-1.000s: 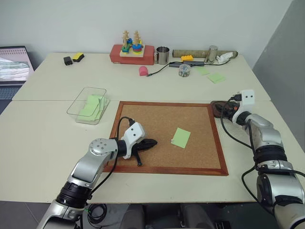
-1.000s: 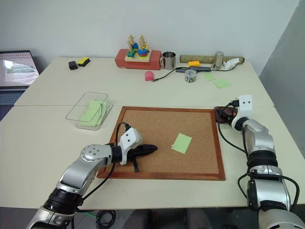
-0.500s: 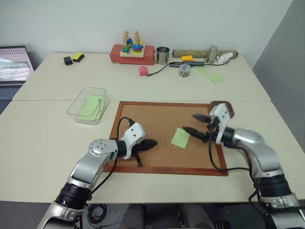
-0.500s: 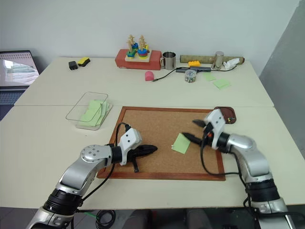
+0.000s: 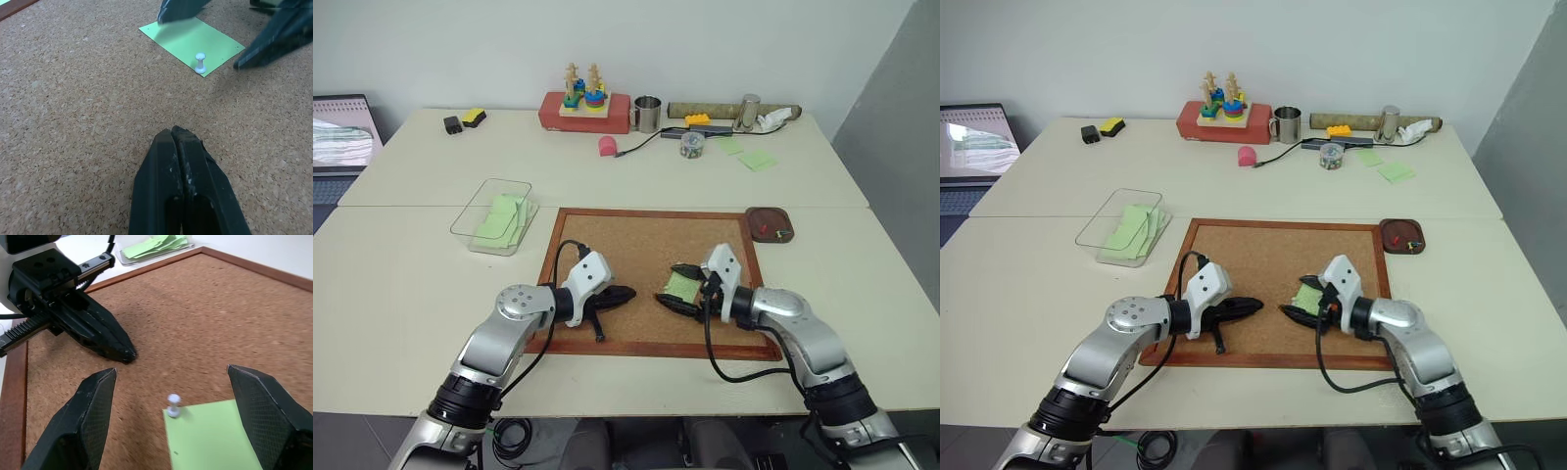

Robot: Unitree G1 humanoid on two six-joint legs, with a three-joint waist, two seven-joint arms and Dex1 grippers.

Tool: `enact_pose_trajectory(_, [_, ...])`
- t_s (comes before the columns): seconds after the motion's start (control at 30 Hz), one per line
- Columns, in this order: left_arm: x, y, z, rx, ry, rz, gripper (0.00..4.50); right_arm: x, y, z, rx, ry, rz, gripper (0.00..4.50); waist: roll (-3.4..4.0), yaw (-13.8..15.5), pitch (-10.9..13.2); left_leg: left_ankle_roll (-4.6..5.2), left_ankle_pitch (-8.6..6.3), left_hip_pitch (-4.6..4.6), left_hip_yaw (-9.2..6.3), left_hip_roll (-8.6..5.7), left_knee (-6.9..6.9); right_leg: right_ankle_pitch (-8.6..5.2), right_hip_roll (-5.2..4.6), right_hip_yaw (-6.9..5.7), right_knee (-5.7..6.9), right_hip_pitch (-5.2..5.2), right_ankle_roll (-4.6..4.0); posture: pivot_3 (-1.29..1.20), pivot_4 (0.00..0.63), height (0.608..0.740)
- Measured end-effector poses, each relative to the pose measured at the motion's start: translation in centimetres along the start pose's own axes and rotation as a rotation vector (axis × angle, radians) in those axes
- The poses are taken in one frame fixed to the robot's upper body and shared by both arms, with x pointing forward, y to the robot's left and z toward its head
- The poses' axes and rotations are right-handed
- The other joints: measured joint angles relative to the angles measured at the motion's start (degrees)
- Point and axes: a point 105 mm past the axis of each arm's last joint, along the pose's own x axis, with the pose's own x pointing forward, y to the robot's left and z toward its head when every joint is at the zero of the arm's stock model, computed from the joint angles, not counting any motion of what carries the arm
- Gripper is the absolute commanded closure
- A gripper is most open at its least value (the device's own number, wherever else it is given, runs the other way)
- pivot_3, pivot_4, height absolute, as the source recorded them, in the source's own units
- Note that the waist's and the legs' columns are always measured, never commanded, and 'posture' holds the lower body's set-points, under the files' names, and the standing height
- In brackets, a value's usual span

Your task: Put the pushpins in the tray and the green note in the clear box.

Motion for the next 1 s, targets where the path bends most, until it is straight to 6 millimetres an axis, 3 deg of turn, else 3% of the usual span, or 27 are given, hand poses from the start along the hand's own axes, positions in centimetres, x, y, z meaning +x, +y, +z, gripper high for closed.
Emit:
enact_pose_trajectory(0.5, [0.0,-0.1,0.0,-0.004,0.0,0.008,4.5,0.1,-0.3,-0.8,-0.015,0.043,-0.002,4.46,0.0,0.0,0.0,0.0,0.0,0.0,0.0,0.0,-0.01,0.0,0.0,-0.01,-0.01,0.0,0.0,0.0,0.15,0.74])
enact_pose_trajectory(0.87, [0.0,-0.1,0.0,-0.005,-0.001,0.01,4.5,0.1,-0.5,-0.6,0.011,0.028,-0.007,4.46,0.0,0.0,0.0,0.0,0.0,0.0,-0.01,0.0,-0.01,0.0,0.0,-0.01,0.0,0.0,0.0,0.0,0.15,0.74])
enact_pose_trajectory(1.0, [0.0,0.0,-0.1,-0.006,-0.001,0.012,4.5,-0.6,-1.0,4.1,0.035,-0.148,-0.018,4.46,0.0,0.0,0.0,0.0,0.0,0.0,-0.02,0.0,0.0,0.0,0.0,-0.01,0.01,0.0,0.0,0.0,0.15,0.74])
